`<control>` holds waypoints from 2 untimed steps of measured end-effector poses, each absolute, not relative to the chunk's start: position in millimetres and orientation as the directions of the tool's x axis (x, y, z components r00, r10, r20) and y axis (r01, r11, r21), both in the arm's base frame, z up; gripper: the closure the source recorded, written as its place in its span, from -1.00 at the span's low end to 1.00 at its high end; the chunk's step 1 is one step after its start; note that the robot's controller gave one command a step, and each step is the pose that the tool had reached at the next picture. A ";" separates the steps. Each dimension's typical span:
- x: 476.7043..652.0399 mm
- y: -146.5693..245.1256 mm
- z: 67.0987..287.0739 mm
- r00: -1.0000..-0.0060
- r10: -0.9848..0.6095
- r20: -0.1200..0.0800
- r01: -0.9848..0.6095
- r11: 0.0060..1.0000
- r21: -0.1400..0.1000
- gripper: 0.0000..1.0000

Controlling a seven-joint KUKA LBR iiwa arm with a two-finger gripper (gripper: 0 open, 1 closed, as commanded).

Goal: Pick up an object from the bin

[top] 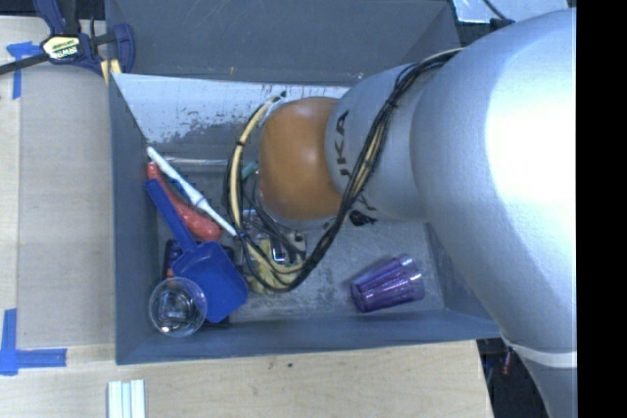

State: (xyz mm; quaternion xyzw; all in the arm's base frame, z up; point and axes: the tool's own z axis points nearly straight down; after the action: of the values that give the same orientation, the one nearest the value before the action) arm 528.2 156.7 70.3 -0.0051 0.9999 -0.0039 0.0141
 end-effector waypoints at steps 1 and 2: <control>514.8 158.8 75.5 -0.999 0.012 -0.042 0.012 1.000 -0.002 1.00; 526.6 171.7 71.5 -0.999 -0.033 -0.033 -0.033 0.999 -0.013 1.00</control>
Offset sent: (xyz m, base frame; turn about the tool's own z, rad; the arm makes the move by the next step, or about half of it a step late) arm -0.0037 0.0203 -0.0003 -0.0323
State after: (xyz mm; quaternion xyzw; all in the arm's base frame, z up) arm 526.6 171.7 71.5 -0.0164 0.9997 -0.0065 0.0167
